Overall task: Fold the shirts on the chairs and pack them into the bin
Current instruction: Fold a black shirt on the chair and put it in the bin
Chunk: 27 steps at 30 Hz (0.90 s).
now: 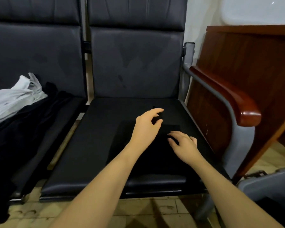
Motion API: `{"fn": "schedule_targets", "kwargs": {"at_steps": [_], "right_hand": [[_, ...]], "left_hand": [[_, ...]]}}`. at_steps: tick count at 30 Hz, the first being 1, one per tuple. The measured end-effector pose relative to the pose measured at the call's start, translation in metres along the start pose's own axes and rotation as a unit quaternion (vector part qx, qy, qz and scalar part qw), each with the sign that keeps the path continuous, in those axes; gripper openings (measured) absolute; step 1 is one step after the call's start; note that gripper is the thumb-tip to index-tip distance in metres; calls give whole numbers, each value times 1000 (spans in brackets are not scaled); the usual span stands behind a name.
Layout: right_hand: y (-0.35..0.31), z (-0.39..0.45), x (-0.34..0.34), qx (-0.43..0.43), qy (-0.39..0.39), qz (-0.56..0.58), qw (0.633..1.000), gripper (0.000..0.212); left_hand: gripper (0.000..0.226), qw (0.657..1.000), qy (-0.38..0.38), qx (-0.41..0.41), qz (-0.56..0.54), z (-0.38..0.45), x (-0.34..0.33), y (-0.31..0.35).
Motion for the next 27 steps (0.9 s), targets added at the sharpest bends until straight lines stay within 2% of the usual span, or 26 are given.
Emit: {"fn": "schedule_targets", "kwargs": {"at_steps": [3,6,11,13,17,19,23,27], "right_hand": [[8,-1,8,-10,43,55,998,30],[24,-5,20,-58,115,157,979,24],[41,-7,24,-76,184,274,941,17],[39,-7,26,-74,179,259,946,20],[24,0,33,-39,162,162,973,24],[20,6,36,-30,174,154,972,25],[26,23,33,-103,161,127,973,37],[32,38,21,-185,129,100,969,52]], "left_hand": [[37,1000,-4,9,-26,12,-14,7],[38,999,-17,3,-36,23,-29,16],[44,988,-149,37,8,31,-65,6],[41,989,-129,58,29,33,-60,-4],[33,993,-37,82,78,24,-29,-27],[31,989,-34,86,115,17,-18,-38],[34,972,-100,74,200,11,-8,-52],[44,935,-218,93,262,3,-19,-80]]}}
Point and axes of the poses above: each hand's wrist, its own z-axis towards the middle knuckle, its own x-axis out of the back of the hand, y = z × x, the point moved 7 cm from there along z, towards the middle knuckle, and after that the axes turned 11 degrees about -y, right-handed, at the moved point
